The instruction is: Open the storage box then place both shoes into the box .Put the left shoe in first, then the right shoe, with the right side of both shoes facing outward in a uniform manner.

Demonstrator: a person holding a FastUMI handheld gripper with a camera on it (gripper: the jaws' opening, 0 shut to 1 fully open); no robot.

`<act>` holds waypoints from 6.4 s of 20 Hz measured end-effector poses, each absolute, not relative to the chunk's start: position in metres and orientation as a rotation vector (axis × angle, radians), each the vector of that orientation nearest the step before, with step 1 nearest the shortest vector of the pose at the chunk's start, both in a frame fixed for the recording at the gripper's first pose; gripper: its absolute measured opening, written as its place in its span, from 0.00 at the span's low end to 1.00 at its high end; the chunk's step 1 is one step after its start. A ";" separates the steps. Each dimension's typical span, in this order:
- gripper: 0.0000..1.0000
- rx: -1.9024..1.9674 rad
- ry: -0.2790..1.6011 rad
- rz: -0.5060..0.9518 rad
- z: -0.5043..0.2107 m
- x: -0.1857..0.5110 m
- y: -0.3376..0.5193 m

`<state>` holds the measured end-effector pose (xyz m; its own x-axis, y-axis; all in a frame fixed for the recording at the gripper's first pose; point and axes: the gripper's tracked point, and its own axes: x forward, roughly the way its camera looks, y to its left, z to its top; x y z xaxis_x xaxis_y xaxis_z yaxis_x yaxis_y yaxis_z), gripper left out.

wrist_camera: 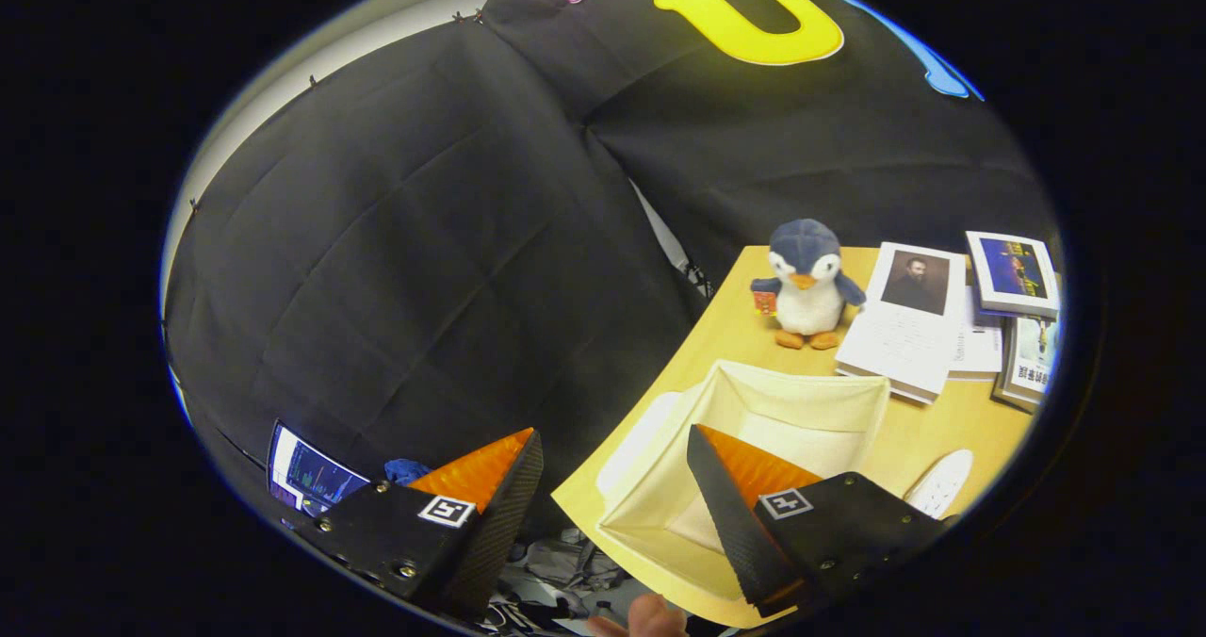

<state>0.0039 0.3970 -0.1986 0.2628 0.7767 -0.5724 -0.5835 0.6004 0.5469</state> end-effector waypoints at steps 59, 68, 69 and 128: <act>0.03 0.200 1.313 0.299 -0.403 -0.009 0.094; 0.02 0.170 1.254 0.352 -0.327 0.001 0.111; 0.02 0.175 1.248 0.364 -0.320 0.002 0.117; 0.96 0.154 1.127 0.653 -0.243 0.041 0.298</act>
